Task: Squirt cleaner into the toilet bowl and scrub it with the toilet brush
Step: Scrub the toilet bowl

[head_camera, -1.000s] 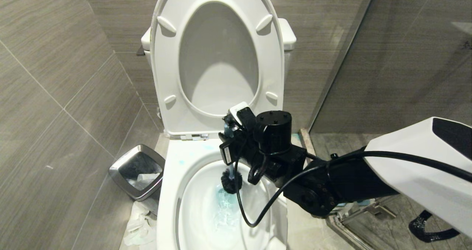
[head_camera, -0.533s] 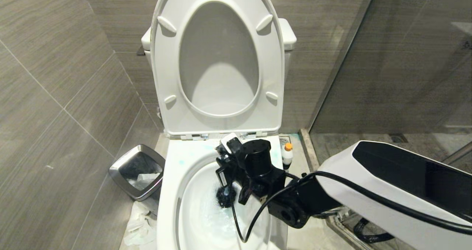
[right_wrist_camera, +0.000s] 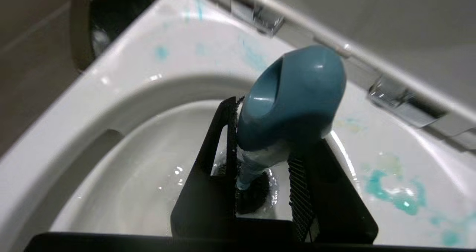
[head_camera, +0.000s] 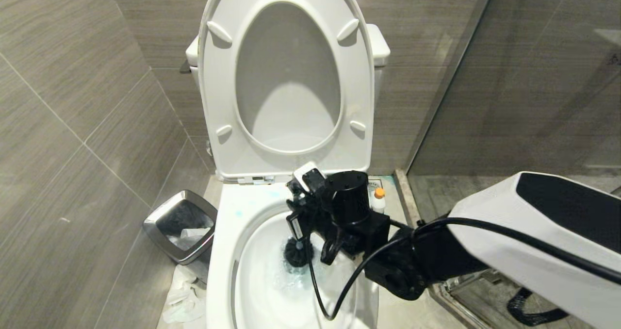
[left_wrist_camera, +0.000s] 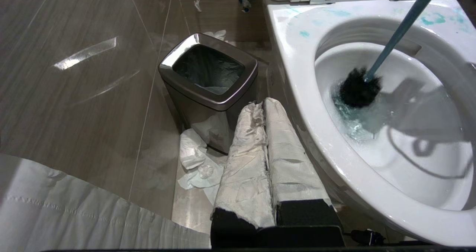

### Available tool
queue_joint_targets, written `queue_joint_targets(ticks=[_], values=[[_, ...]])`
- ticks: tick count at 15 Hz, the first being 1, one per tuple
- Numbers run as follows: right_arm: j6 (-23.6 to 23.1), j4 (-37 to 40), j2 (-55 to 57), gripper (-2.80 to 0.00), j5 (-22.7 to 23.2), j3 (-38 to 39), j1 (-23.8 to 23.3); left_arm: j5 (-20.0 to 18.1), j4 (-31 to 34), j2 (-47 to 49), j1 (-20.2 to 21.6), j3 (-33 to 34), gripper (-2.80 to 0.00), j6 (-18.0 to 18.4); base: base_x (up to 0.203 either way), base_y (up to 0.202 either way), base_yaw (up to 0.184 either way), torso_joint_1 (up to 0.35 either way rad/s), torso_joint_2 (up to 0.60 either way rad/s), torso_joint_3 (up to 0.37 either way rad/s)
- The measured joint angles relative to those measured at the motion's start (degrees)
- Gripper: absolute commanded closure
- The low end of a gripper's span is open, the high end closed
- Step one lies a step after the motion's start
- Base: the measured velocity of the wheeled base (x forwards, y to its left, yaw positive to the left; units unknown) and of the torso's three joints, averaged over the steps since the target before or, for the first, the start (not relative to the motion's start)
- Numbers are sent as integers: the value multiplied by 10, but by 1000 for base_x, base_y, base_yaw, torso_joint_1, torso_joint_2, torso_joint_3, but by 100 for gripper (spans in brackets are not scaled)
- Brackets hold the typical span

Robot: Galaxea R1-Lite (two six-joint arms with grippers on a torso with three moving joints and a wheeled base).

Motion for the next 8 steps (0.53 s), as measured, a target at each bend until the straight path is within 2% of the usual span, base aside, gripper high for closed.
queue_joint_targets(ticks=[4, 8], values=[[38, -1, -97, 0, 1, 65, 20, 0, 0, 0, 0, 0, 0, 1, 0, 0, 0, 0, 0, 0], [50, -2, -99, 0, 2, 83, 26, 0, 0, 0, 0, 0, 0, 0, 0, 0, 0, 0, 0, 0]])
